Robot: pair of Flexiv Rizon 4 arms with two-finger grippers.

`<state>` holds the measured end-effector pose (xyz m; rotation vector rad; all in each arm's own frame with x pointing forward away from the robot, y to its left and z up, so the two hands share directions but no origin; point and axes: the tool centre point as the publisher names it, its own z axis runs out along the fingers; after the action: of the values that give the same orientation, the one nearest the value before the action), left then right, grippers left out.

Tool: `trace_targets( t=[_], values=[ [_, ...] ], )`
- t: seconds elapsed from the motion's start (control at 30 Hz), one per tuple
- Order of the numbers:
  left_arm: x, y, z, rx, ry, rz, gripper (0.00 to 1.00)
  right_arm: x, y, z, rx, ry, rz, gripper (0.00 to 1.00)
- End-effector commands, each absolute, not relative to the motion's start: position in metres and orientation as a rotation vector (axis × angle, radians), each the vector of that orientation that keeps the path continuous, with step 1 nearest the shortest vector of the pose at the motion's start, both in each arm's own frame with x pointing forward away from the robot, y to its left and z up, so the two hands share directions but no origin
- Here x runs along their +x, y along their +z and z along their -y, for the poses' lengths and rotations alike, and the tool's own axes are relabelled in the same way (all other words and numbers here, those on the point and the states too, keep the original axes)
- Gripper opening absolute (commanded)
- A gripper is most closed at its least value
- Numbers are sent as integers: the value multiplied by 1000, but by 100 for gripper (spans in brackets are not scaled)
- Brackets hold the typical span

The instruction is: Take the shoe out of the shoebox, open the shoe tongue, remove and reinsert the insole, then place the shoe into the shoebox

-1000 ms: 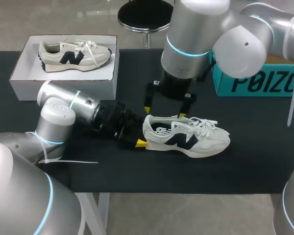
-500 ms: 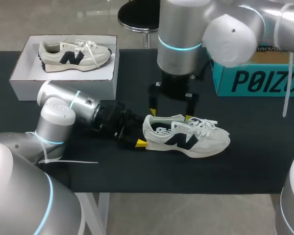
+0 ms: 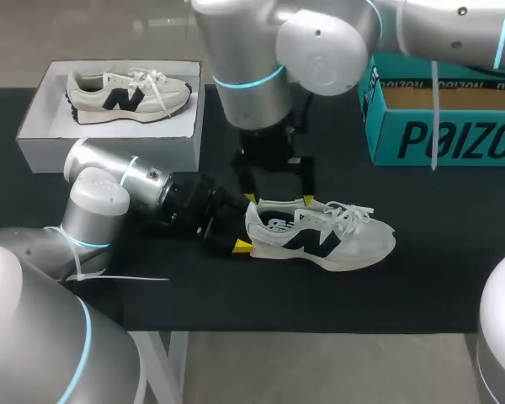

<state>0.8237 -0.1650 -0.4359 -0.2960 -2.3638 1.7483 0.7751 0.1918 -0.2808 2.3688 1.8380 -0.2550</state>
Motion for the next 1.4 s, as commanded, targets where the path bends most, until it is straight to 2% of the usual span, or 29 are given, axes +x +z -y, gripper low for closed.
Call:
trace_targets(
  t=[0.03,1.13,1.4],
  values=[
    [823,-438,168,-294,1747,2368,0,776,-288,-194,2320,-335,-1797,100],
    [823,-438,168,-294,1747,2368,0,783,-353,-156,2116,-333,-1875,100],
    [823,-438,168,-294,1747,2368,0,791,-356,-152,2115,-330,-1879,100]
  ],
)
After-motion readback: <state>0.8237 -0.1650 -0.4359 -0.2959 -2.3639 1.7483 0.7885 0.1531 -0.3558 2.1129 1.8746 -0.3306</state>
